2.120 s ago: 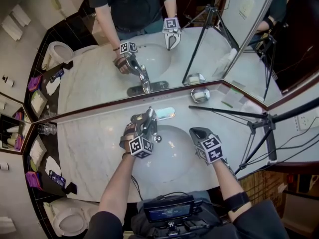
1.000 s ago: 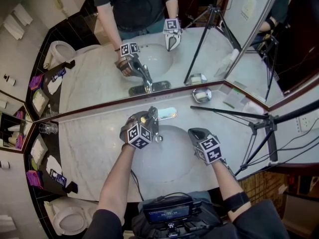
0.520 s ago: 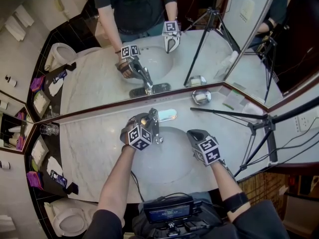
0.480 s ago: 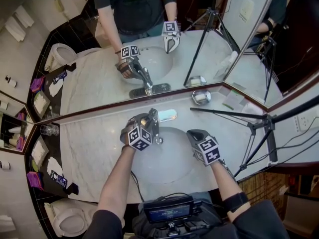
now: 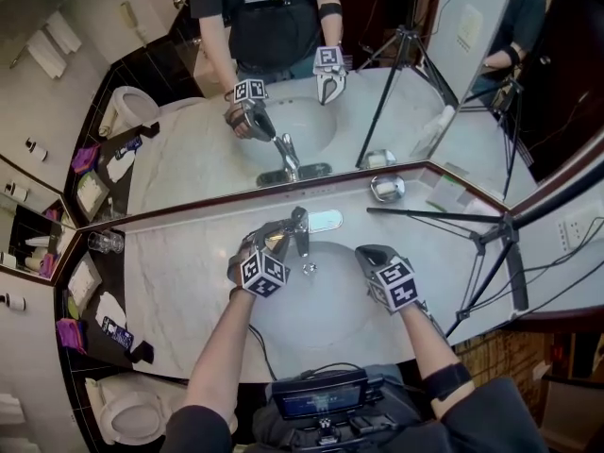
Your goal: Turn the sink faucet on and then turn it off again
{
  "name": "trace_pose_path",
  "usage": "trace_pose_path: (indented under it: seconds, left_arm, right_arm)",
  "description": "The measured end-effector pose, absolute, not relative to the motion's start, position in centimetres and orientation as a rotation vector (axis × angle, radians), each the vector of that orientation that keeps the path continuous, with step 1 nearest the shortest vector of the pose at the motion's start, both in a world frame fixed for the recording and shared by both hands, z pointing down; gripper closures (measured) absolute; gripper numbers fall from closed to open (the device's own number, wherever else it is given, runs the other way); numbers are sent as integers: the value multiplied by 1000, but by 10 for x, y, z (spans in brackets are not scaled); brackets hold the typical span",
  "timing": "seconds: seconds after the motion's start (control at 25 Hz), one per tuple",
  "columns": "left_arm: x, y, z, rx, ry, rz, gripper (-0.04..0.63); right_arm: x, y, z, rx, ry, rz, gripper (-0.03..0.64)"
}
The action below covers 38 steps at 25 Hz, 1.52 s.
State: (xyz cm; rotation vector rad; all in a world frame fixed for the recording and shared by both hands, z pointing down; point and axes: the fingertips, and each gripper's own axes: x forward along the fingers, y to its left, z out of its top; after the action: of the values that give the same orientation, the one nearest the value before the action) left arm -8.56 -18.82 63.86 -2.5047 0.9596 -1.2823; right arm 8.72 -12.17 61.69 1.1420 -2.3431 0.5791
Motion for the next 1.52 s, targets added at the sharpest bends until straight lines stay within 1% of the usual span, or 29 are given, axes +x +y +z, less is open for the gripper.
trace_pose_path:
  seconds: [0.08, 0.2, 0.52, 0.92, 1.12, 1.52]
  left_arm:
    - [-94, -183, 626, -2538, 1050, -1231, 494]
    - [-106, -175, 602, -2600, 1195, -1119, 589]
    - [-124, -138, 555, -2846, 1443, -834, 591]
    - [-168, -83, 569, -3011, 1787, -609, 592]
    - [-186, -67, 575, -2994, 1887, -558, 594]
    - [-191, -78, 570, -2879, 1871, -590, 592]
  right_arm:
    - [82, -120, 614, 1135, -2355, 570, 597]
    - [76, -118, 609, 1127, -2370, 555, 597]
    - [67, -113, 597, 1119, -2398, 522, 597]
    - [65, -102, 589, 1127, -2411, 499, 597]
    - [67, -97, 591, 1133, -2403, 504, 597]
    - [68, -98, 593, 1138, -2399, 507, 597]
